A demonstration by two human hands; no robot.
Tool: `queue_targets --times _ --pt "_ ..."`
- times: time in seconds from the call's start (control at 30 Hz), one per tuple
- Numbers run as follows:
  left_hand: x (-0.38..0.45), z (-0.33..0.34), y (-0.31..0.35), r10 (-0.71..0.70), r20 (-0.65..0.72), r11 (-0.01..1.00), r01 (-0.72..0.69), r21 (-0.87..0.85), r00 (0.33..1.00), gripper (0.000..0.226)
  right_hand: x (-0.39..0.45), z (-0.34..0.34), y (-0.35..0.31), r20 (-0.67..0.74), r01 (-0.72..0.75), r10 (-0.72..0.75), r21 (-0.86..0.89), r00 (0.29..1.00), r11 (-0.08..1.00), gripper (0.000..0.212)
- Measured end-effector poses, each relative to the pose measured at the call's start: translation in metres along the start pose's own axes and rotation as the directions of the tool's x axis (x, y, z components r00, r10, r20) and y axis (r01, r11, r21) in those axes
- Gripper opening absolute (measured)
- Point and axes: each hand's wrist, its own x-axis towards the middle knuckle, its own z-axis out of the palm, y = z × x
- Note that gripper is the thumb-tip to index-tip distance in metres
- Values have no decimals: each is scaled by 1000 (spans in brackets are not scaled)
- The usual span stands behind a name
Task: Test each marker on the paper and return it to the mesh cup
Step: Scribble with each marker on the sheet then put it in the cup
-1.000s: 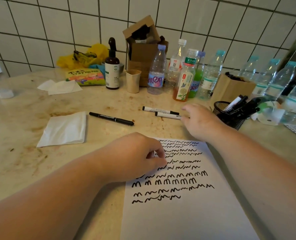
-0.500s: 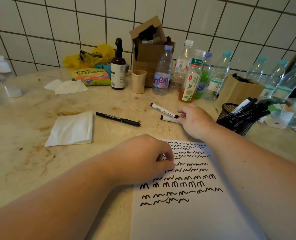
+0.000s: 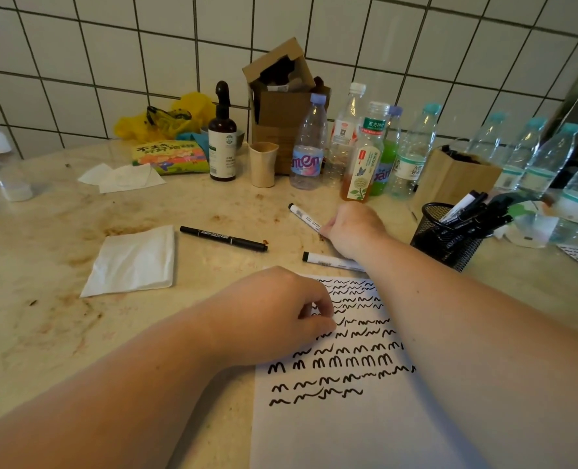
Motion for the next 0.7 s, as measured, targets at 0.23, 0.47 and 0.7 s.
queue_targets --times 0.23,0.47,0.7 --pt "-1 1 -1 12 -13 1000 -12 8 1000 18 -16 -13 -1 -7 79 -79 8 997 997 26" --pt "-2 2 -3 -1 -6 1000 1 -4 1000 16 -70 -52 26 9 148 -158 297 987 943 8" --pt "-3 5 -3 -3 -29 1000 3 -3 1000 16 -143 -66 76 168 -45 -160 813 973 580 7"
